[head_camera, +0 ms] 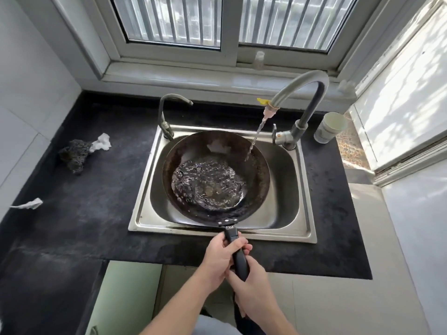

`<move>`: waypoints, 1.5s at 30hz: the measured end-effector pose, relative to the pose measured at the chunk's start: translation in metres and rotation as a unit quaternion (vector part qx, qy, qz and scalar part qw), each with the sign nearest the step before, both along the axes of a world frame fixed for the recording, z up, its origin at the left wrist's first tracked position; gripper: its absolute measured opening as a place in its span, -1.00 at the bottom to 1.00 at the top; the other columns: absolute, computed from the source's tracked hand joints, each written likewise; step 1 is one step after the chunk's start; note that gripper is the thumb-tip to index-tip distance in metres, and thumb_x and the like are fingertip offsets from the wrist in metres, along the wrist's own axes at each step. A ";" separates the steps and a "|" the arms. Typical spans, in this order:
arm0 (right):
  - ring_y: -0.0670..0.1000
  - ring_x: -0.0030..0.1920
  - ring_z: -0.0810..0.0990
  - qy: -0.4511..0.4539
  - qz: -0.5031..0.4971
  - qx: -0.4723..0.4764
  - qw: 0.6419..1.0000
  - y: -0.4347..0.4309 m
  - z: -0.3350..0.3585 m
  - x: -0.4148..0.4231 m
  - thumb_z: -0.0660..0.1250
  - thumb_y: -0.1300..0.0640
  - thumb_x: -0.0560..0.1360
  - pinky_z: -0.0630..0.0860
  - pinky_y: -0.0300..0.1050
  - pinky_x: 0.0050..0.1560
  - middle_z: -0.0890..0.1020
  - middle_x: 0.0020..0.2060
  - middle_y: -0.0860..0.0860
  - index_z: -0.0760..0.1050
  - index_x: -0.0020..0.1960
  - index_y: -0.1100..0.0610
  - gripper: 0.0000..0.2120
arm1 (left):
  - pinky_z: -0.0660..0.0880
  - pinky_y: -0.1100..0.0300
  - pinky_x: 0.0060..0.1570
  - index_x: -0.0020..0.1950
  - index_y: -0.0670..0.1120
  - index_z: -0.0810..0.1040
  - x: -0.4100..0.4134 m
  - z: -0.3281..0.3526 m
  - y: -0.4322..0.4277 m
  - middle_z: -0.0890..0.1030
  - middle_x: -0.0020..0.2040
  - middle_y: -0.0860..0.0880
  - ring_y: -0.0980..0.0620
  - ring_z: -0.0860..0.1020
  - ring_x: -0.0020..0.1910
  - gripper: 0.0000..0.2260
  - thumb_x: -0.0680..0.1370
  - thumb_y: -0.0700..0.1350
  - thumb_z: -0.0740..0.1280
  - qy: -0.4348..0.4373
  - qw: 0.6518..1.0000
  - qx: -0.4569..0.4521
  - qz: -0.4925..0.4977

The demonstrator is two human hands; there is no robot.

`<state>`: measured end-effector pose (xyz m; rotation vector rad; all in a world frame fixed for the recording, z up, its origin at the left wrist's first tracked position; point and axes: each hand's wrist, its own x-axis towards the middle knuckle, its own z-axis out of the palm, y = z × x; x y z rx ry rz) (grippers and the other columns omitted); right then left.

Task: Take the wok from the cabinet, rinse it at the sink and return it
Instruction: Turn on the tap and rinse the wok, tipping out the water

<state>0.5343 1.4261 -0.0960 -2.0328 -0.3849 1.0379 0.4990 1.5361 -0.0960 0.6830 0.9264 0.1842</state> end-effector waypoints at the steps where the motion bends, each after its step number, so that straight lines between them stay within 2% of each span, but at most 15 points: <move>1: -0.08 -0.16 0.67 -0.008 0.006 -0.003 1.000 -0.001 0.000 0.002 0.45 0.03 0.45 0.64 -0.10 -0.07 0.71 -0.20 -0.03 0.59 -0.01 0.00 -0.86 | 0.60 0.08 -0.04 0.10 -0.29 0.51 0.002 0.000 0.000 0.69 -0.26 -0.13 -0.04 0.64 -0.22 -0.87 0.56 -0.35 0.34 0.000 1.000 0.001 0.000; 5: -0.10 -0.12 0.67 -0.036 0.021 -0.012 0.999 -0.003 0.004 0.011 0.45 0.05 0.47 0.64 -0.11 -0.02 0.71 -0.16 -0.06 0.58 0.02 0.00 -0.85 | 0.62 0.08 -0.01 0.11 -0.28 0.51 0.010 0.002 0.000 0.70 -0.23 -0.15 -0.05 0.66 -0.19 -0.87 0.57 -0.32 0.35 0.001 1.000 0.005 -0.009; 10: -0.14 -0.21 0.64 -0.051 0.025 0.002 0.998 0.003 0.010 0.017 0.44 0.09 0.49 0.52 -0.35 -0.22 0.69 -0.22 -0.05 0.58 -0.01 0.05 -0.89 | 0.59 0.07 -0.02 0.13 -0.31 0.49 0.013 0.004 0.005 0.69 -0.25 -0.13 -0.04 0.63 -0.21 -0.85 0.57 -0.33 0.33 0.001 1.000 0.014 0.000; 13: -0.17 -0.19 0.64 -0.039 0.024 0.013 0.999 0.009 0.013 0.009 0.44 0.13 0.51 0.50 -0.41 -0.24 0.69 -0.20 -0.06 0.58 0.02 0.06 -0.89 | 0.61 0.08 -0.03 0.12 -0.30 0.50 0.004 0.006 0.008 0.68 -0.24 -0.13 -0.04 0.63 -0.21 -0.86 0.58 -0.33 0.33 0.010 1.000 0.021 0.006; 19: -0.11 -0.15 0.67 -0.018 0.041 0.003 0.999 0.004 0.003 -0.004 0.45 0.07 0.48 0.64 -0.16 -0.07 0.71 -0.18 -0.05 0.59 0.04 0.01 -0.84 | 0.60 0.11 -0.08 0.09 -0.27 0.51 -0.012 0.003 0.006 0.68 -0.23 -0.11 -0.04 0.64 -0.18 -0.89 0.57 -0.33 0.34 0.013 1.000 0.023 0.001; 23: -0.11 -0.16 0.67 -0.022 0.033 0.003 0.999 -0.003 0.004 0.000 0.45 0.06 0.47 0.61 -0.21 -0.11 0.71 -0.18 -0.05 0.59 0.03 0.01 -0.85 | 0.61 0.13 -0.10 0.07 -0.27 0.51 -0.006 0.003 0.001 0.67 -0.24 -0.11 -0.03 0.65 -0.20 -0.90 0.57 -0.33 0.34 0.012 1.000 0.021 -0.011; 28: -0.11 -0.15 0.67 -0.035 0.027 -0.004 0.999 -0.010 0.004 0.017 0.45 0.05 0.46 0.64 -0.11 -0.06 0.71 -0.18 -0.06 0.58 0.03 0.00 -0.84 | 0.60 0.11 -0.07 0.08 -0.28 0.50 0.014 0.002 -0.004 0.68 -0.25 -0.11 -0.04 0.64 -0.19 -0.89 0.57 -0.34 0.34 0.005 1.000 0.012 -0.026; 32: -0.12 -0.13 0.66 -0.038 0.029 0.003 0.999 -0.008 0.007 0.027 0.45 0.08 0.48 0.61 -0.21 -0.08 0.70 -0.15 -0.07 0.57 0.08 0.02 -0.81 | 0.59 0.09 -0.04 0.13 -0.28 0.50 0.023 0.003 -0.002 0.69 -0.23 -0.12 -0.05 0.65 -0.16 -0.85 0.57 -0.31 0.35 0.014 0.999 0.025 -0.031; 35: -0.13 -0.14 0.66 -0.030 0.034 0.012 0.999 -0.003 0.008 0.028 0.46 0.06 0.45 0.64 -0.16 -0.07 0.71 -0.17 -0.08 0.58 0.05 0.00 -0.81 | 0.58 0.08 -0.03 0.10 -0.28 0.50 0.021 0.004 0.002 0.69 -0.25 -0.11 -0.05 0.64 -0.17 -0.87 0.57 -0.31 0.35 0.018 0.999 0.039 -0.016; 38: -0.14 -0.16 0.65 -0.012 0.039 0.014 0.999 0.003 0.008 0.021 0.46 0.07 0.45 0.61 -0.23 -0.11 0.71 -0.18 -0.08 0.58 0.03 -0.01 -0.83 | 0.58 0.08 -0.04 0.11 -0.27 0.51 0.011 0.005 0.004 0.69 -0.23 -0.14 -0.05 0.64 -0.17 -0.86 0.57 -0.30 0.35 0.027 0.998 0.049 -0.001; 45: -0.13 -0.18 0.64 -0.002 0.049 -0.004 0.999 0.002 0.005 0.008 0.44 0.07 0.49 0.57 -0.27 -0.16 0.69 -0.18 -0.08 0.57 0.07 0.03 -0.83 | 0.60 0.07 -0.04 0.09 -0.27 0.50 -0.001 0.000 0.003 0.68 -0.28 -0.09 -0.04 0.63 -0.21 -0.87 0.56 -0.32 0.35 0.020 1.000 0.018 0.005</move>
